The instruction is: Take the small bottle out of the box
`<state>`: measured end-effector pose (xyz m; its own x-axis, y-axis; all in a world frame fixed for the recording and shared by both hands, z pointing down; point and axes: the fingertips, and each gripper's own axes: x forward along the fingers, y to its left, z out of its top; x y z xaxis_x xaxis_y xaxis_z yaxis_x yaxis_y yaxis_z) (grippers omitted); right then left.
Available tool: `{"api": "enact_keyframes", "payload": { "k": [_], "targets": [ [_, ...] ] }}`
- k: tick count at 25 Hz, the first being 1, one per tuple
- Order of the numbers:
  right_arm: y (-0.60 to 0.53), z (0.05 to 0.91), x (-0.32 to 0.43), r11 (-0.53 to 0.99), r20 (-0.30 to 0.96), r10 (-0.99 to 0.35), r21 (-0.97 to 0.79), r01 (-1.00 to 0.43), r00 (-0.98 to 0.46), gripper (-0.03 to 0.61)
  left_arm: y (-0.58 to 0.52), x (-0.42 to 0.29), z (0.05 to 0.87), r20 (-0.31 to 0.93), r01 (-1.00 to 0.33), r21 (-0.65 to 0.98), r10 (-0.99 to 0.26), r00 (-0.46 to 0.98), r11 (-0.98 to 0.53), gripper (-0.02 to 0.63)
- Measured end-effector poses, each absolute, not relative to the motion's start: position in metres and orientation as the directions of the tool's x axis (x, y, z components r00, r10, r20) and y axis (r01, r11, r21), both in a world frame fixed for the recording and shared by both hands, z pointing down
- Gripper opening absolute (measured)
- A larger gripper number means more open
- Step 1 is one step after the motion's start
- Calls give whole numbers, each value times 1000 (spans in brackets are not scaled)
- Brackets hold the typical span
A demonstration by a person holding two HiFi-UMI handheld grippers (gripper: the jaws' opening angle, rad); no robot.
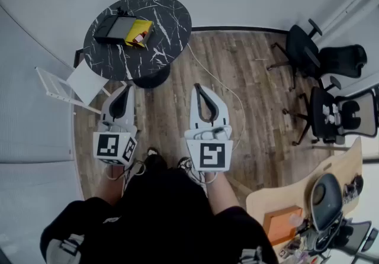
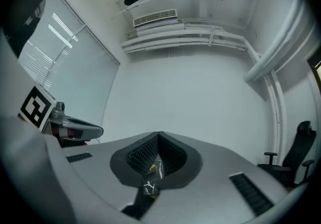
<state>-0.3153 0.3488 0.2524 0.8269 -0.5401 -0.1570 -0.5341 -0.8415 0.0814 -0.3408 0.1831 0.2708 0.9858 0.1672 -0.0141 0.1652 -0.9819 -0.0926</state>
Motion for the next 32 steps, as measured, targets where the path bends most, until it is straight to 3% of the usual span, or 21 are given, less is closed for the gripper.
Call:
{"api": "enact_keyframes", "payload": {
  "k": [14,32],
  "targets": [
    [394,292,-304,-838,-74,-544,96,-537,836,-6,226,-323,304,43,225,-89,222,974,-970,-2],
    [291,310,-146,-746,62,-637,200,-635,768,-6,130,-121,329,106,315,-46,309,945,-948,-2]
  ]
}}
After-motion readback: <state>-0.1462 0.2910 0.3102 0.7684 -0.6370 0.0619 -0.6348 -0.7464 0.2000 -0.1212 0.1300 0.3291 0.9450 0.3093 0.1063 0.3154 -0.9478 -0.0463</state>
